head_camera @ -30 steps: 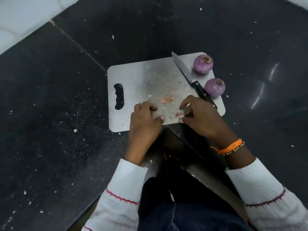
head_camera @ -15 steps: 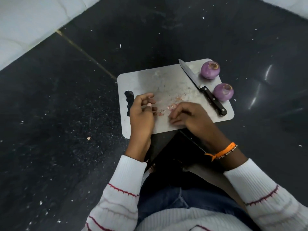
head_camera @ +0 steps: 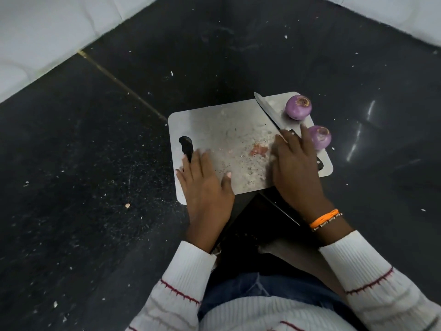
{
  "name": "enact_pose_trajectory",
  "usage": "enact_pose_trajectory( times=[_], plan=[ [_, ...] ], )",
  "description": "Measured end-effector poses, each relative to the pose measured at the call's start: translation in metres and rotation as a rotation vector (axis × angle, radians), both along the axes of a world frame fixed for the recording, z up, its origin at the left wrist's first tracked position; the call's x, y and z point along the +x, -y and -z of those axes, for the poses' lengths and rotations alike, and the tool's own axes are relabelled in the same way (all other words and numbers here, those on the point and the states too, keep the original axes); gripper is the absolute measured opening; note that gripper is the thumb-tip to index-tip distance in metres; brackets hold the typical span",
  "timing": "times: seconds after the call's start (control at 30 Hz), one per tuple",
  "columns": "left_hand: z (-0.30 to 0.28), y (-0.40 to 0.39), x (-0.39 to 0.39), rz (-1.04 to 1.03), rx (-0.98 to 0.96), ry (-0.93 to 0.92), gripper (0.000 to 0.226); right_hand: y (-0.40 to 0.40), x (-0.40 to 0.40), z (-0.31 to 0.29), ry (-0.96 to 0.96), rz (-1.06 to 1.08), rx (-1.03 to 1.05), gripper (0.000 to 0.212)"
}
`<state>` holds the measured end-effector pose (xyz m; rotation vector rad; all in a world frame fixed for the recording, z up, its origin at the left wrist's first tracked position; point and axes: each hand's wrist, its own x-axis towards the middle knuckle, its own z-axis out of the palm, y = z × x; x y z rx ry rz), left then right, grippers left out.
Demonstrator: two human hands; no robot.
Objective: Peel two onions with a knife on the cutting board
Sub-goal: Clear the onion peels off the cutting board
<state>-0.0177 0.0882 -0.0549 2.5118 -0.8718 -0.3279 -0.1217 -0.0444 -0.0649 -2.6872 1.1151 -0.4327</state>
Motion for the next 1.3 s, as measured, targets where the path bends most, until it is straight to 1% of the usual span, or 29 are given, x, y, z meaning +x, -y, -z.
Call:
enact_pose_trajectory(
  times=[0.03,0.07,0.1,0.17,0.23,0.33,0.43,0.5,0.53,0.67,0.73,0.83,1.0,1.07,1.13,1.2,1.23,1.3],
  plan=[
    [0.003,0.001,-0.001,0.030,0.103,0.007,0.067,-0.002,0.000,0.008,-0.130,-0.010,-0.028,0.053],
    [0.005,0.002,-0.003,0.070,0.154,0.027,0.073,-0.006,0.002,0.014,-0.203,-0.029,-0.028,0.061],
    [0.008,0.004,-0.005,0.117,0.167,0.049,0.078,-0.010,0.004,0.017,-0.231,-0.058,-0.014,0.064],
    [0.012,0.009,-0.010,0.224,0.165,0.065,0.083,-0.017,0.007,0.019,-0.225,-0.150,-0.002,0.064],
    [0.014,0.012,-0.013,0.305,0.157,0.076,0.079,-0.018,0.005,0.016,-0.195,-0.202,0.012,0.061],
    [0.012,0.015,-0.011,0.305,0.153,0.083,0.081,-0.018,-0.010,0.007,-0.192,-0.104,-0.020,0.058],
    [0.014,0.017,-0.006,0.277,0.183,0.089,0.087,-0.027,-0.031,0.004,-0.250,0.052,-0.009,0.073],
    [0.015,0.018,-0.008,0.294,0.183,0.071,0.088,-0.037,-0.041,0.006,-0.298,0.100,0.001,0.087],
    [0.015,0.019,-0.010,0.312,0.165,0.054,0.087,-0.041,-0.044,0.008,-0.309,0.100,-0.006,0.090],
    [0.014,0.023,-0.019,0.364,0.139,0.015,0.084,-0.033,-0.044,0.005,-0.235,0.118,-0.032,0.078],
    [0.014,0.025,-0.018,0.348,0.149,0.002,0.082,-0.028,-0.045,0.003,-0.206,0.163,-0.043,0.080],
    [0.011,0.026,-0.016,0.318,0.180,-0.024,0.070,-0.026,-0.046,0.004,-0.200,0.175,-0.034,0.081],
    [0.007,0.028,-0.016,0.304,0.159,-0.028,0.070,-0.024,-0.040,0.009,-0.176,0.171,-0.023,0.084],
    [0.007,0.028,-0.015,0.301,0.167,-0.031,0.071,-0.021,-0.034,0.010,-0.159,0.136,-0.016,0.079],
    [0.008,0.026,-0.014,0.309,0.182,-0.019,0.069,-0.019,-0.026,0.010,-0.150,0.053,-0.023,0.068],
    [0.011,0.024,-0.013,0.328,0.184,0.016,0.064,-0.018,-0.017,0.012,-0.149,-0.049,-0.076,0.058],
    [0.012,0.023,-0.011,0.328,0.178,0.036,0.062,-0.018,-0.012,0.014,-0.151,-0.077,-0.099,0.055],
    [0.012,0.022,-0.009,0.300,0.171,0.046,0.060,-0.015,-0.007,0.017,-0.162,-0.047,-0.111,0.057]
  ],
)
